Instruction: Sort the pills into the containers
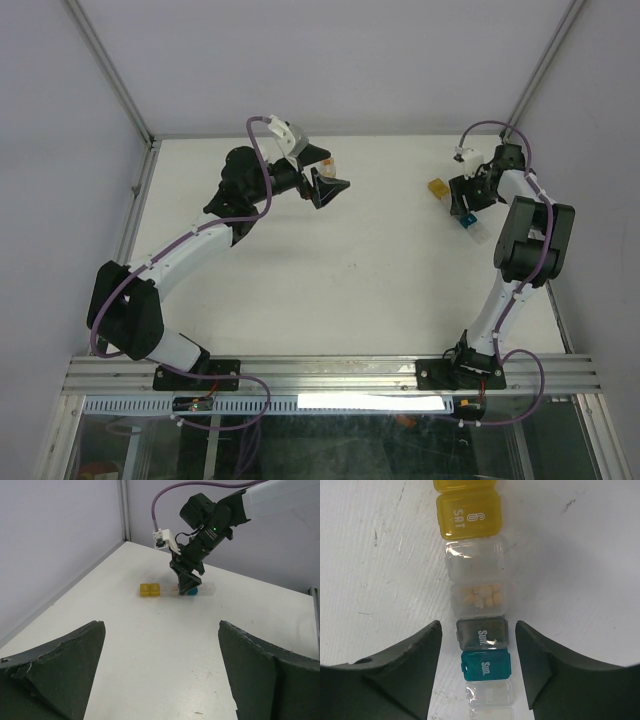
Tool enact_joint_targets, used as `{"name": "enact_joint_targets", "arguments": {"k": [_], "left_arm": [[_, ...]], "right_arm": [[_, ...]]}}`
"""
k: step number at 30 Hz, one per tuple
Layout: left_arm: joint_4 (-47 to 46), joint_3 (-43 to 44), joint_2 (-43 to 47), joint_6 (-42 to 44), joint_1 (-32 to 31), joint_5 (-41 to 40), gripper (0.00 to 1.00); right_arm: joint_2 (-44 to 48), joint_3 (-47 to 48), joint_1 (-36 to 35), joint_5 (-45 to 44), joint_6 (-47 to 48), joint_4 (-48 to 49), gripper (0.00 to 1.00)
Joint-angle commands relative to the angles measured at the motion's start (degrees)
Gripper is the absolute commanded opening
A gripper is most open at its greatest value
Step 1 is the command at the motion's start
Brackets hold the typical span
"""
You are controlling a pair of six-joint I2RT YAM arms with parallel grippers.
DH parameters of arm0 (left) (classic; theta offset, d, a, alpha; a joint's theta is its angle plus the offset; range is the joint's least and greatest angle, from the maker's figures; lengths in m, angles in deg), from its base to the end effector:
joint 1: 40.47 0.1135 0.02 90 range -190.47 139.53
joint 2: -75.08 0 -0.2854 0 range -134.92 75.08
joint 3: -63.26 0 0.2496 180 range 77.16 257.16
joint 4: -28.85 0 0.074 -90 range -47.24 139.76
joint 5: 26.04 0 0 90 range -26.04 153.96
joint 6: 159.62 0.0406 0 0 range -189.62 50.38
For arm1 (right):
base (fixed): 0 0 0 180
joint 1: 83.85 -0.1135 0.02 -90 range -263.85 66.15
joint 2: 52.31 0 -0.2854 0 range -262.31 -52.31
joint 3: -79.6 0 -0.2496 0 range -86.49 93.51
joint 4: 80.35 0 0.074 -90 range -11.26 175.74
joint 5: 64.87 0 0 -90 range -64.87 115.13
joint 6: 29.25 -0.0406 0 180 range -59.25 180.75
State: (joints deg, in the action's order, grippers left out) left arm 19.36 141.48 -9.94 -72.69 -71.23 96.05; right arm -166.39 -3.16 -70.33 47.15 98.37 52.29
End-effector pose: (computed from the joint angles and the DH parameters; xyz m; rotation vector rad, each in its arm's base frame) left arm 0.2909 -0.1982 0.3734 0.8149 1.3769 -0.8886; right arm 0.4157 -0.0843 0.2012 -0.6480 2.4876 0.1968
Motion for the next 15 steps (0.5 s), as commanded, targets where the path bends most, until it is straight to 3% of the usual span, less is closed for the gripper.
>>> {"name": "enact_joint_targets", "arguments": {"k": [1, 15], "left_arm": [[-0.67, -0.20, 3.61, 2.18, -0.13, 1.30, 0.99], [0.41, -0.42, 4.84, 3.07, -0.17, 1.63, 0.99]], "right_arm": [[-0.03, 0.66, 0.19, 1.64, 1.31, -0.46, 0.62], [-0.17, -0.54, 0.20, 1.95, 2.89, -2.52, 0.52]]}}
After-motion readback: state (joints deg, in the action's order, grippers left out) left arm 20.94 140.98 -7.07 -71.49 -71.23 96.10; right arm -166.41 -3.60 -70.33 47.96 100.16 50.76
